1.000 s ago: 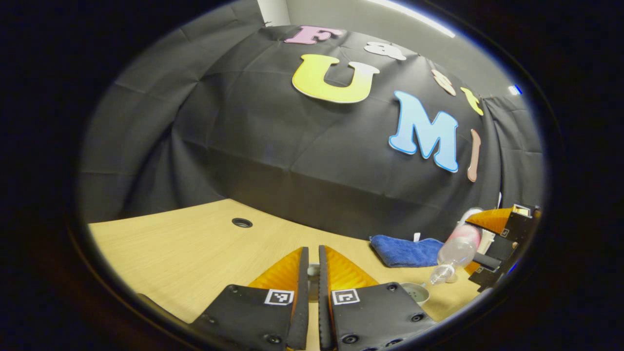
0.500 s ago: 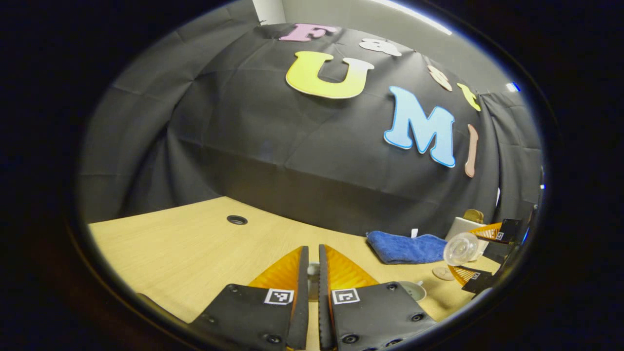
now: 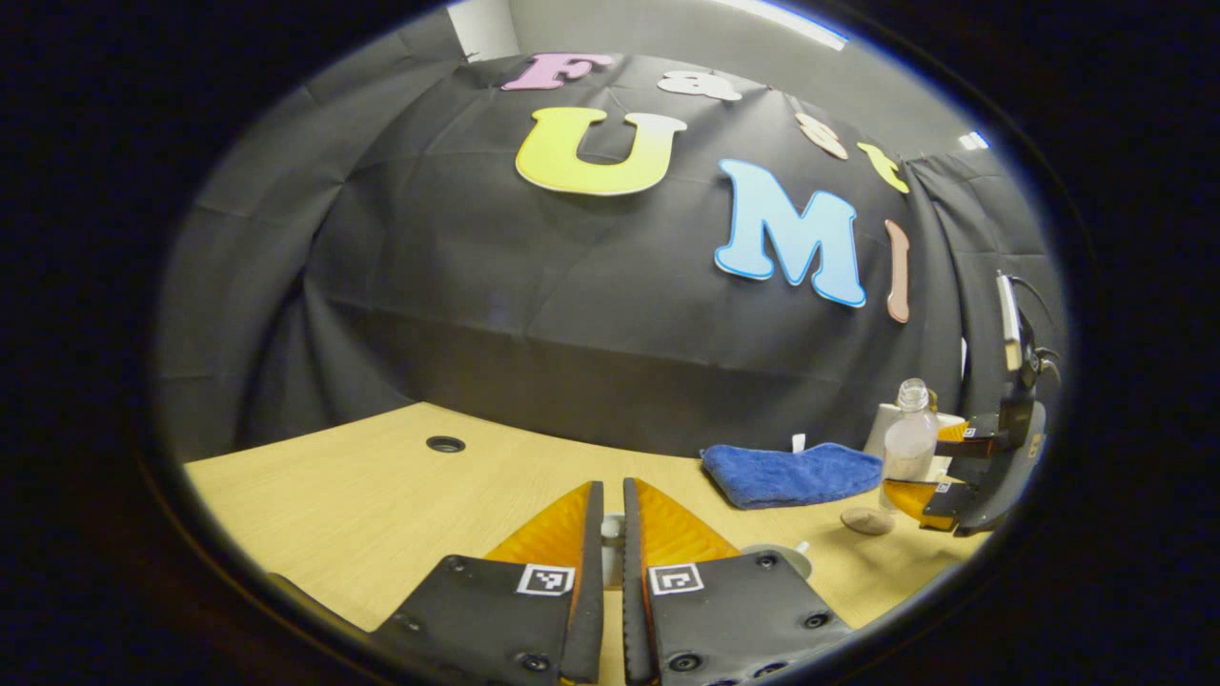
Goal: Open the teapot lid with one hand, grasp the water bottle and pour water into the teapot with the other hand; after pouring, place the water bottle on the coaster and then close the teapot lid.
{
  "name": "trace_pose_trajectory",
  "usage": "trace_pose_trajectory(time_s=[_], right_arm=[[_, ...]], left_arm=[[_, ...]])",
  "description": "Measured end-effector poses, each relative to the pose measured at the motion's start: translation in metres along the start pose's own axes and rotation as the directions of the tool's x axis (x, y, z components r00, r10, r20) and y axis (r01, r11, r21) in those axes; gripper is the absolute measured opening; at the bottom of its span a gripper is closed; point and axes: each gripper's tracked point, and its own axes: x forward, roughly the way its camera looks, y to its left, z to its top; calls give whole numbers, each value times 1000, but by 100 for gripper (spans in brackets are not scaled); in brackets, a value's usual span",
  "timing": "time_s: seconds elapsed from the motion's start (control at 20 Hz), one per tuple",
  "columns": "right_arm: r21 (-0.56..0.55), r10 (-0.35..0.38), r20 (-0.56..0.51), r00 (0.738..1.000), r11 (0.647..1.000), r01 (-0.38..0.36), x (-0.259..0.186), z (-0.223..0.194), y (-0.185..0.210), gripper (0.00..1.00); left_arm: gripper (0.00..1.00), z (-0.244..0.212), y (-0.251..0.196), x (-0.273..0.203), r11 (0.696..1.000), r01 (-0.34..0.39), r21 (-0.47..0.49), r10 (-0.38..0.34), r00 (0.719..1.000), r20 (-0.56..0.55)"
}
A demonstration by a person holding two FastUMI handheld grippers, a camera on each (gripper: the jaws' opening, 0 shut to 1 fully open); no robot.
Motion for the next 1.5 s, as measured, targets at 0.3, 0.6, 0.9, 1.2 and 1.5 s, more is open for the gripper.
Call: trace_pose_trajectory(time_s=[0.3,0.6,0.9,1.2,1.5], right_arm=[[356,0,17,1000,935,-6,19,-10,-33,75],[536,47,1,999,844,-40,33,-27,-25,75],[553,63,-14,998,832,-44,37,-35,-20,76],[601,80,-22,997,798,-51,35,-34,-19,78],[604,45,-11,999,797,-29,27,-25,-32,94]], left_arm=[[15,0,-4,0,1000,7,9,-7,1000,1],[15,-6,-11,2,999,18,28,-18,1000,-15],[15,-7,-13,2,999,24,32,-24,1000,-18],[15,-8,-16,2,999,30,33,-30,999,-23],[15,-7,-20,2,999,38,39,-37,999,-19]])
